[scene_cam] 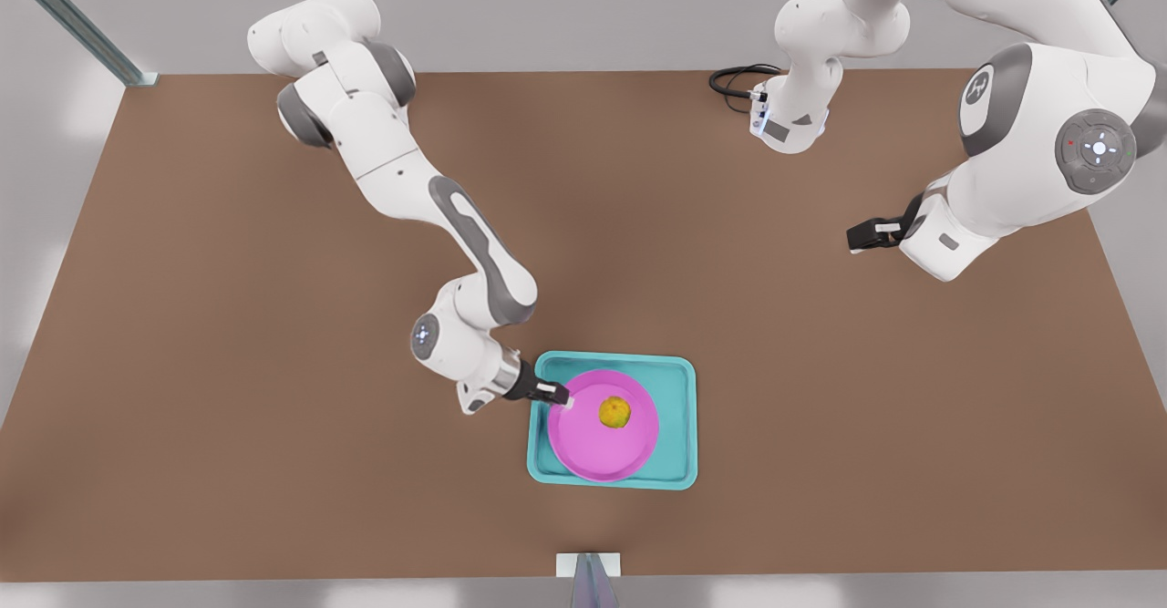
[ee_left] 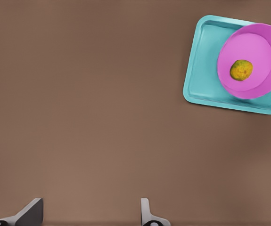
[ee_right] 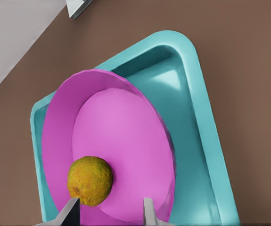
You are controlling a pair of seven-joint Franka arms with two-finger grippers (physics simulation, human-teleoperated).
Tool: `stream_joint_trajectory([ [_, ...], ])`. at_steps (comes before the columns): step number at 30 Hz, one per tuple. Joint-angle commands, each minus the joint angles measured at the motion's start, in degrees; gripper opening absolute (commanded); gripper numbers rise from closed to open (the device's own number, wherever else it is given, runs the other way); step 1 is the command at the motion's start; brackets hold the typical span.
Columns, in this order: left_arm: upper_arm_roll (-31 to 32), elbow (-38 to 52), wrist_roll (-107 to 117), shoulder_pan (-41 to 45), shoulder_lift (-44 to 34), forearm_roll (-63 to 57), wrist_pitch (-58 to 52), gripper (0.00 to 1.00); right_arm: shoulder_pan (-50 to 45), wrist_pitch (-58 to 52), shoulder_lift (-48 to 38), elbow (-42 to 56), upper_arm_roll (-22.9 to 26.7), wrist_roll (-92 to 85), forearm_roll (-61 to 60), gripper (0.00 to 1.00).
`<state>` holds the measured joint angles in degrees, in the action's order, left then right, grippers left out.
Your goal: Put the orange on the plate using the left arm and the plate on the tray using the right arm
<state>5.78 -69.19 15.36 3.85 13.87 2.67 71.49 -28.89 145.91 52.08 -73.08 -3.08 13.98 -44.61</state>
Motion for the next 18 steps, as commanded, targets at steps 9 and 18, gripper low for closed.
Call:
stream_joint_trajectory([
  [9, 0.02, 0.02, 0.02, -0.07, 0.11, -0.12, -0.83, 1.00, 27.40, -54.23, -35.11, -11.21, 0.45, -45.97, 53.83, 1.00],
  [18, -0.07, 0.02, -0.06, -0.25, 0.46, -0.30, -1.45, 1.00, 27.40, -65.58, -48.30, -11.38, 1.15, -39.38, 54.98, 1.00],
])
